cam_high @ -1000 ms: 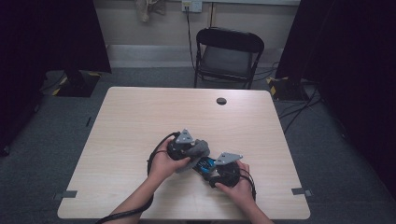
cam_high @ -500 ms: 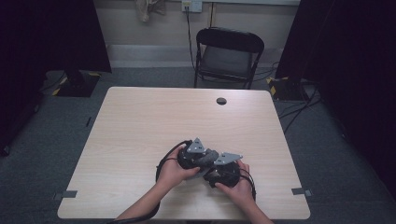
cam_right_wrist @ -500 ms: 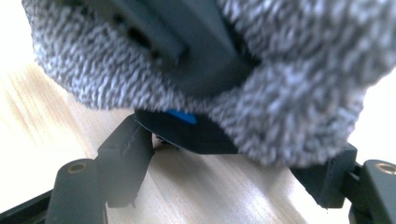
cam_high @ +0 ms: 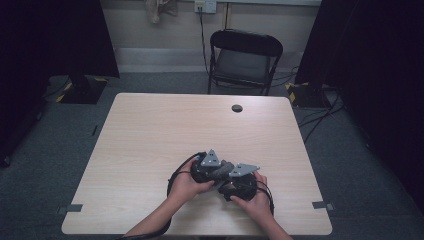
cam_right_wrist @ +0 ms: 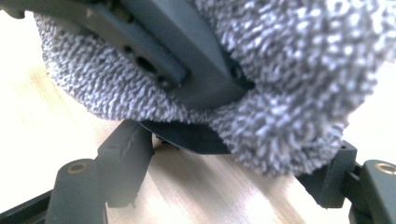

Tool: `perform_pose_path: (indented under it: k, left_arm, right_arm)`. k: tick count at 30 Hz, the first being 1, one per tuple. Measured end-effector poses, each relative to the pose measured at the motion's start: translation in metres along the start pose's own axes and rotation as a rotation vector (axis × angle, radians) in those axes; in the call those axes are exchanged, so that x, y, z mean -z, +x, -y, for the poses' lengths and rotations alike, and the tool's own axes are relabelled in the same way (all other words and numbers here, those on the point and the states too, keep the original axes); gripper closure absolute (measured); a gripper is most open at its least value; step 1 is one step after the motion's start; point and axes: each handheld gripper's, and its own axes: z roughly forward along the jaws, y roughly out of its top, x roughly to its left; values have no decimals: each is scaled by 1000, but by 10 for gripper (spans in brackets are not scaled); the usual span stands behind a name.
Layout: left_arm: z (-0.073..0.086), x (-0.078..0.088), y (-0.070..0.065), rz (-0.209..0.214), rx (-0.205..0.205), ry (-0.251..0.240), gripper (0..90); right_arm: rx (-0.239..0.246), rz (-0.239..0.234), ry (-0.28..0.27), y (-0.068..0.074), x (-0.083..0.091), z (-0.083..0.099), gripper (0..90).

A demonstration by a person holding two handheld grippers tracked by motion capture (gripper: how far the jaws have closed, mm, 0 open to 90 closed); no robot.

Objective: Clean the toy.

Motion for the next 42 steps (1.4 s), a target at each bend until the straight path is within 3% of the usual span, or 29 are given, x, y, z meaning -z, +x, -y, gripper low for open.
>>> perform_pose_path:
  k: [8,12,42]
  left_arm:
    - [0,3,10,-24,15,1,686]
    - [0,6,21,-58,28,6,685]
    - [12,15,56,-139,111,11,683]
  right_arm:
    - [0,0,0,0,0,0,267]
    - [1,0,1,0,0,0,268]
    - [1,0,1,0,0,0,267]
